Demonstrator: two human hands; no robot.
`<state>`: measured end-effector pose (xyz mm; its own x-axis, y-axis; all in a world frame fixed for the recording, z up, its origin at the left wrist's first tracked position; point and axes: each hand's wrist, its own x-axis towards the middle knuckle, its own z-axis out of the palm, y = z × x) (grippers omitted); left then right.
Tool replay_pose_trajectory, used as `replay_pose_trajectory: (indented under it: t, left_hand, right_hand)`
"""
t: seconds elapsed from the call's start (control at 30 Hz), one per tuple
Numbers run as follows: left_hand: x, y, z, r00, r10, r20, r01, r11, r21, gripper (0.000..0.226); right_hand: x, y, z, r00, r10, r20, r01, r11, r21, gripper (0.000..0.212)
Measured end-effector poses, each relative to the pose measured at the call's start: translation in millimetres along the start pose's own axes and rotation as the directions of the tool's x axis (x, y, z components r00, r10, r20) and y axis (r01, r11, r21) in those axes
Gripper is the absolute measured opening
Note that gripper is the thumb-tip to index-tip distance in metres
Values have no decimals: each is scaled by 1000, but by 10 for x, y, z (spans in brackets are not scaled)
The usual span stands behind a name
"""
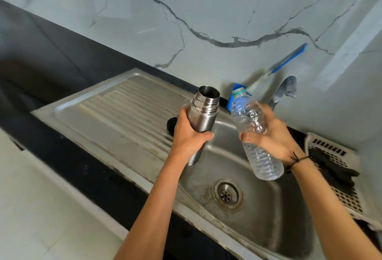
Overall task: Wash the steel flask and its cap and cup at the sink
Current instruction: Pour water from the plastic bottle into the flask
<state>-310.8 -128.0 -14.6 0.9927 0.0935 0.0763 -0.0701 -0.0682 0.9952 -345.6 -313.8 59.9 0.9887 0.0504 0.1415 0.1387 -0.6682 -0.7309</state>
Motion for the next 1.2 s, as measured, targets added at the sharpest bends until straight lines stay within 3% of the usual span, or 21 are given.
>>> replay_pose_trajectory:
  t: [0.17, 0.37, 0.57, 1.2]
  left_hand:
    - [-63, 120, -388, 996, 7, -88, -7, 1000, 2, 75]
    - [-191, 11, -774, 982, -77, -171, 82, 996, 22, 76]
    - [-218, -123, -897, 971, -106, -213, 118, 992, 45, 82]
    - [-187, -225, -1005, 983, -44, -176, 61, 993, 97, 82]
  right_hand:
    - [36, -37, 283, 999, -48, -4, 48, 996, 75, 67]
    - [59, -45, 534, 994, -92, 55, 82, 983, 162, 69]
    - [72, 20, 655, 993, -81, 90, 69, 989, 132, 70]
    - [93, 33, 864, 982, -7, 189, -16, 993, 120, 76]
